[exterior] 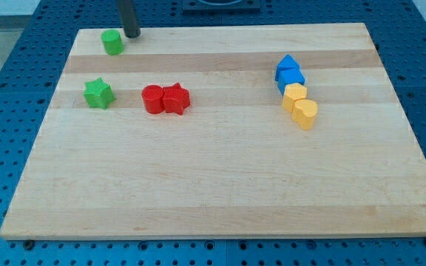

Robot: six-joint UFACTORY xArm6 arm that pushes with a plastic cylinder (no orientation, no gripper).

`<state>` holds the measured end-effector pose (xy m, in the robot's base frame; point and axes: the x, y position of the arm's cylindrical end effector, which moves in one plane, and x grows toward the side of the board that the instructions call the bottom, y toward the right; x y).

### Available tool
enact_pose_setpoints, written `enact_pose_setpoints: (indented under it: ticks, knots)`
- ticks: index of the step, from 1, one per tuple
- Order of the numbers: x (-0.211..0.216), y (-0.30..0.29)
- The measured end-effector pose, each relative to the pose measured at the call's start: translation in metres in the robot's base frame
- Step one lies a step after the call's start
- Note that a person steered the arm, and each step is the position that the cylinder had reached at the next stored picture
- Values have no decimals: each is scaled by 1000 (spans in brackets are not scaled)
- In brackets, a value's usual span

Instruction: Slide the red circle slightly down

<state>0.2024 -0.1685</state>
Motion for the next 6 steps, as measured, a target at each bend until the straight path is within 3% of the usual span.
enact_pose_setpoints:
  ticks: [1,3,6]
  knots:
    - [-4,44]
    - [37,57]
    - [173,42]
